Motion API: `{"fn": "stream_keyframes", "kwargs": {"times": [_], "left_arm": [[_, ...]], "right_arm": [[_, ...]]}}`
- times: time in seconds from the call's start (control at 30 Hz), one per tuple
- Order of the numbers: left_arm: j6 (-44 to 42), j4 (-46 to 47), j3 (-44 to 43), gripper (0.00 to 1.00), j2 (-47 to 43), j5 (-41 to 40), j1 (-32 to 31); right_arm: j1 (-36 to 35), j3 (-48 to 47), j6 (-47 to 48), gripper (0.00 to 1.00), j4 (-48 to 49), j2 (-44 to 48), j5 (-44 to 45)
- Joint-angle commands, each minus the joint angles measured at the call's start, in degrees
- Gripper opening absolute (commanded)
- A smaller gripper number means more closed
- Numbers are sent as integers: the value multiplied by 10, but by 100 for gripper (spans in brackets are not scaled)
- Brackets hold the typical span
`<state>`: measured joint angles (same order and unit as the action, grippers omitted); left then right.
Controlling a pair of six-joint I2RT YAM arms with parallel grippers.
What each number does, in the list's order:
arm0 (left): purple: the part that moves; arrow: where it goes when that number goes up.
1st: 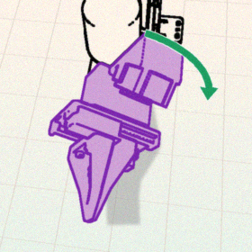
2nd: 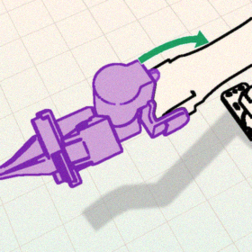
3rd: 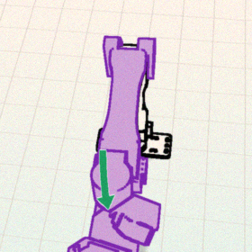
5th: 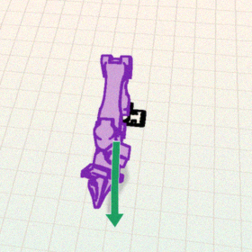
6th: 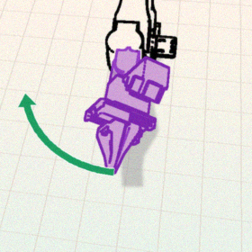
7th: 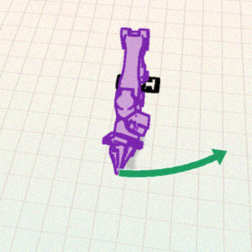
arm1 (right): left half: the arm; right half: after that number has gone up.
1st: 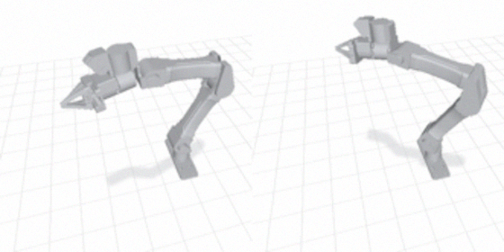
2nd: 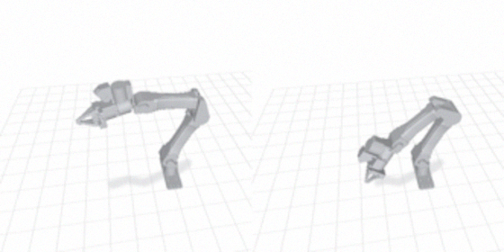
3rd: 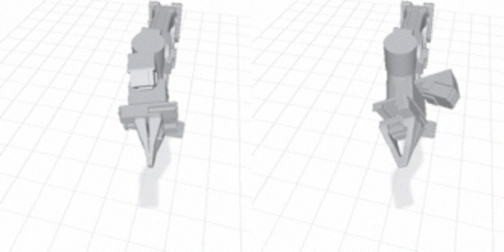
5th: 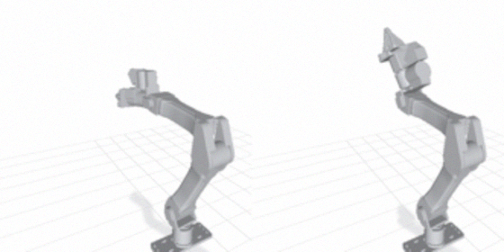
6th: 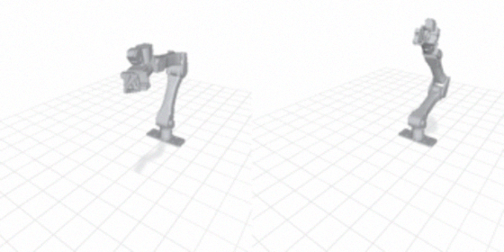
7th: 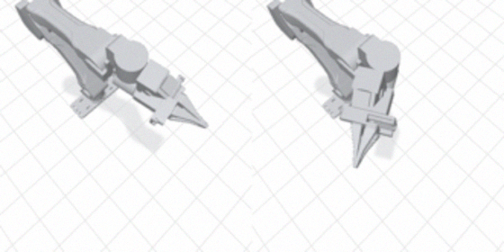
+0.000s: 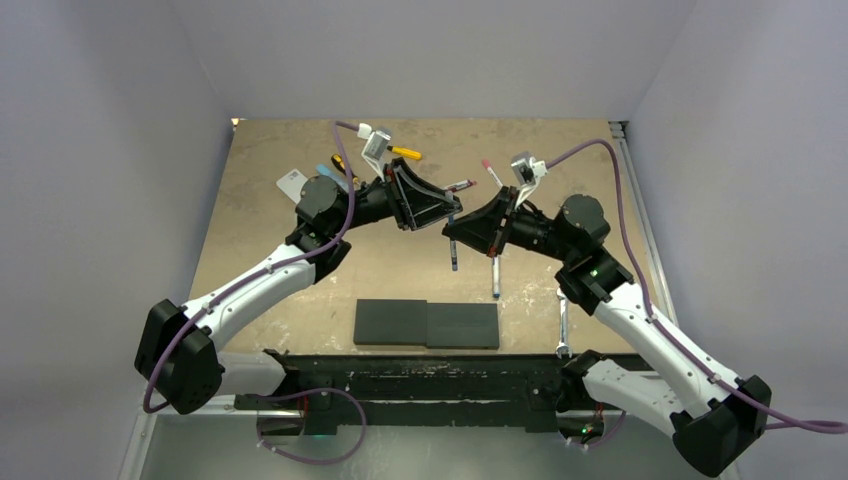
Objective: Open the pen caps
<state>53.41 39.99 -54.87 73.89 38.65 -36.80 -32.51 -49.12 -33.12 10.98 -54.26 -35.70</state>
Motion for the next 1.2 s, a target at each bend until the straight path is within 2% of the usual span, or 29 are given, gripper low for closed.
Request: {"fn": "stream_keyframes", "kwargs": {"times": [0.0,0.13,0.33,0.4,0.5,0.67,0.73,0.8,1.07,1.17], "left_arm": [[0,23,3,35,-15,13,-4],[-1,24,10,34,-16,14,-4],[0,26,11,19,-14,19,-6],[1,26,12,21,-12,22,-6],[1,26,11,30,-10,25,-8],[0,26,12,29,-9,28,-10],[-1,26,12,20,-7,31,-10],[1,26,11,0,-4,31,-12],[5,35,7,0,-24,-25,-4],[65,99,-10,0,-8,-42,34]], "right_arm": [[-1,11,-12,0,30,7,19],[-2,15,-19,0,39,9,26],[-1,16,-20,0,37,9,34],[-1,17,-21,0,37,10,38],[-2,20,-23,0,38,10,41],[-1,21,-22,0,35,12,48],[-1,22,-20,0,33,13,51],[-2,24,-18,0,30,15,58],[-1,37,2,0,14,18,69],[-2,44,11,0,-2,23,69]]}}
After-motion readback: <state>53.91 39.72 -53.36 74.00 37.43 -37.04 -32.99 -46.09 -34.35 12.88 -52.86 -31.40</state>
